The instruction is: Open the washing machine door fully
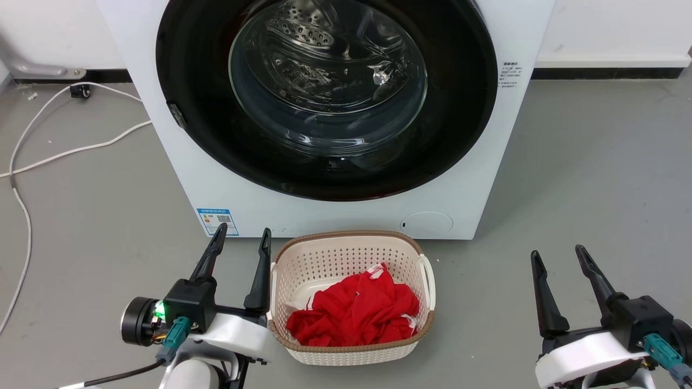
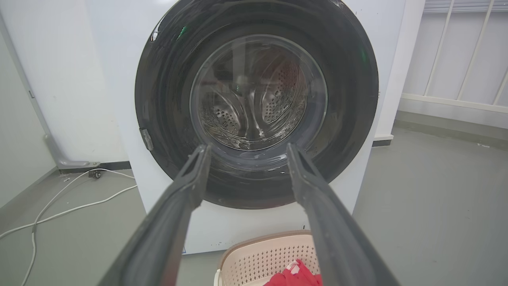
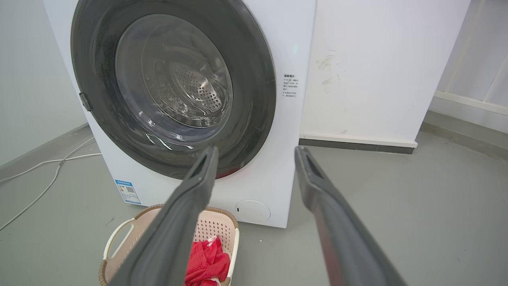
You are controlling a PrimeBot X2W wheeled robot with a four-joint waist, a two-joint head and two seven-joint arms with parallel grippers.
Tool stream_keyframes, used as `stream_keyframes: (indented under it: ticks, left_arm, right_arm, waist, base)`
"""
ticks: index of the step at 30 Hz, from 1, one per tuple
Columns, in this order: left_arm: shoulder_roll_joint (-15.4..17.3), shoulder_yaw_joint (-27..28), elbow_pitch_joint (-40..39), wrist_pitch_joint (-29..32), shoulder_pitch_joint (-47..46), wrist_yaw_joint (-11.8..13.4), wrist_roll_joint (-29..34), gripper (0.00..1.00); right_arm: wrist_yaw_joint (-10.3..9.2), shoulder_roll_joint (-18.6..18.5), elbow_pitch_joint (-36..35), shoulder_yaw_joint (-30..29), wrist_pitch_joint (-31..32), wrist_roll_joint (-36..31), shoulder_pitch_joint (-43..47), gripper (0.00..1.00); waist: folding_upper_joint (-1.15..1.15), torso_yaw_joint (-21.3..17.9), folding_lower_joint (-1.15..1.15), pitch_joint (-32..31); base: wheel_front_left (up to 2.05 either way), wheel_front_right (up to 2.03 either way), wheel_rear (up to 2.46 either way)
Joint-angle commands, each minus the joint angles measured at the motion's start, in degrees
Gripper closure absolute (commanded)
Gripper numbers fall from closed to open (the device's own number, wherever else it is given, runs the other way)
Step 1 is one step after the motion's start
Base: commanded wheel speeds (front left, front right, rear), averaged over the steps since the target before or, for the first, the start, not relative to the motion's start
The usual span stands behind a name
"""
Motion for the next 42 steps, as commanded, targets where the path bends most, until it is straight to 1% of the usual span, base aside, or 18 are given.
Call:
stream_keyframes:
  ticks: [1, 4, 5, 6, 7, 8, 11, 16, 19, 23, 26, 28, 31, 33, 36, 39, 42]
  left_arm:
    - [0.02, -0.04, 0.09, -0.26, 0.44, 0.32, -0.24, 0.0]
    - [-0.03, 0.0, 0.11, -0.22, 0.53, 0.34, -0.4, 0.0]
    - [-0.04, 0.03, 0.13, -0.22, 0.58, 0.36, -0.42, 0.0]
    - [-0.06, 0.03, 0.15, -0.22, 0.63, 0.37, -0.47, 0.0]
    - [-0.07, 0.02, 0.14, -0.22, 0.63, 0.37, -0.54, 0.0]
    - [-0.07, 0.01, 0.12, -0.22, 0.61, 0.38, -0.57, 0.0]
    - [-0.1, 0.02, 0.11, -0.22, 0.56, 0.42, -0.71, 0.0]
    - [-0.13, 0.01, 0.25, -0.21, 0.52, 0.43, -0.92, 0.0]
    - [-0.15, 0.01, 0.29, -0.22, 0.58, 0.42, -0.93, 0.0]
    - [-0.18, -0.02, 0.31, -0.22, 0.51, 0.44, -1.11, 0.0]
    - [-0.2, -0.01, 0.3, -0.22, 0.43, 0.49, -1.27, 0.0]
    - [-0.22, 0.01, 0.22, -0.21, 0.4, 0.51, -1.37, 0.0]
    - [-0.23, 0.07, 0.06, -0.21, 0.28, 0.5, -1.47, 0.0]
    - [-0.24, 0.19, -0.07, -0.21, 0.07, 0.59, -1.55, 0.0]
    - [-0.26, 0.48, -0.33, -0.21, -0.38, 0.69, -1.42, 0.0]
    - [-0.26, 0.72, -0.63, -0.21, -0.91, 0.64, -1.56, 0.0]
    - [-0.27, 0.84, -0.94, -0.21, -1.74, 0.46, -1.85, 0.0]
  right_arm:
    - [-0.04, 0.19, 0.05, -0.01, 0.06, 0.34, -0.08, 0.0]
    - [-0.04, 0.19, 0.2, 0.04, 0.11, 0.64, -0.14, 0.0]
    - [-0.04, 0.19, 0.27, 0.09, 0.13, 0.75, -0.13, 0.25]
    - [-0.04, 0.19, 0.31, 0.1, 0.18, 0.83, -0.12, 0.6]
    - [-0.04, 0.19, 0.37, 0.1, 0.21, 0.99, -0.11, 0.89]
    - [-0.04, 0.19, 0.43, 0.12, 0.22, 1.12, -0.12, 1.0]
    - [-0.04, 0.19, 0.6, 0.07, 0.1, 2.21, -0.18, 1.0]
    - [-0.04, 0.19, 1.09, 0.35, -0.81, 6.64, -0.36, 1.0]
    - [-0.03, 0.18, 1.27, 0.28, -1.14, 11.12, -0.57, 1.0]
    - [-0.03, 0.17, 1.87, 0.62, -2.27, 26.9, -1.4, 1.0]
    - [-0.03, 0.18, 2.15, 1.61, -2.79, 42.91, -1.89, 1.0]
    - [-0.03, 0.17, 1.79, 2.17, -3.08, 55.78, -2.75, 1.0]
    - [-0.02, 0.17, 0.59, 2.3, -3.19, 72.05, -4.56, 1.0]
    - [-0.03, 0.13, -0.05, 1.4, -3.14, 79.51, -6.11, 1.0]
    - [-0.02, 0.13, 0.0, -0.4, -1.78, 87.89, -9.31, 1.0]
    - [-0.02, -0.4, 2.45, -2.6, 0.28, 93.94, -13.38, 1.0]
    - [-0.02, -2.38, 6.54, -4.27, 2.08, 98.58, -18.64, 1.0]
  waist:
    - [0.0, 0.01, 0.0, 0.05]
    - [0.0, -0.01, 0.0, 0.05]
    - [0.0, -0.03, 0.0, 0.03]
    - [0.0, -0.03, 0.0, 0.03]
    - [0.0, -0.03, 0.0, 0.05]
    - [0.0, -0.03, 0.0, 0.08]
    - [0.0, -0.05, 0.0, 0.17]
    - [0.0, -0.03, 0.0, 0.25]
    - [0.0, -0.07, 0.0, 0.25]
    - [0.0, -0.1, 0.0, 0.39]
    - [0.0, -0.14, 0.0, 0.42]
    - [0.0, -0.2, 0.0, 0.55]
    - [0.0, -0.34, 0.0, 0.86]
    - [0.0, -0.51, 0.0, 1.17]
    - [0.0, -0.81, 0.0, 1.86]
    - [0.0, -0.95, 0.0, 2.7]
    - [0.0, -0.77, 0.0, 3.82]
  base:
    - [0.0, 0.0, 0.0]
    - [0.0, 0.0, 0.0]
    - [0.0, 0.0, 0.0]
    - [0.0, 0.0, 0.0]
    - [0.0, 0.0, 0.0]
    - [0.0, 0.0, 0.0]
    - [0.0, 0.0, 0.0]
    - [0.0, 0.0, 0.0]
    - [0.0, 0.0, 0.0]
    - [0.0, 0.0, 0.0]
    - [0.0, 0.0, 0.0]
    - [0.0, 0.0, 0.0]
    - [0.0, 0.0, 0.0]
    - [0.0, 0.0, 0.0]
    - [0.0, 0.0, 0.0]
    - [0.0, 0.0, 0.0]
    - [0.0, 0.0, 0.0]
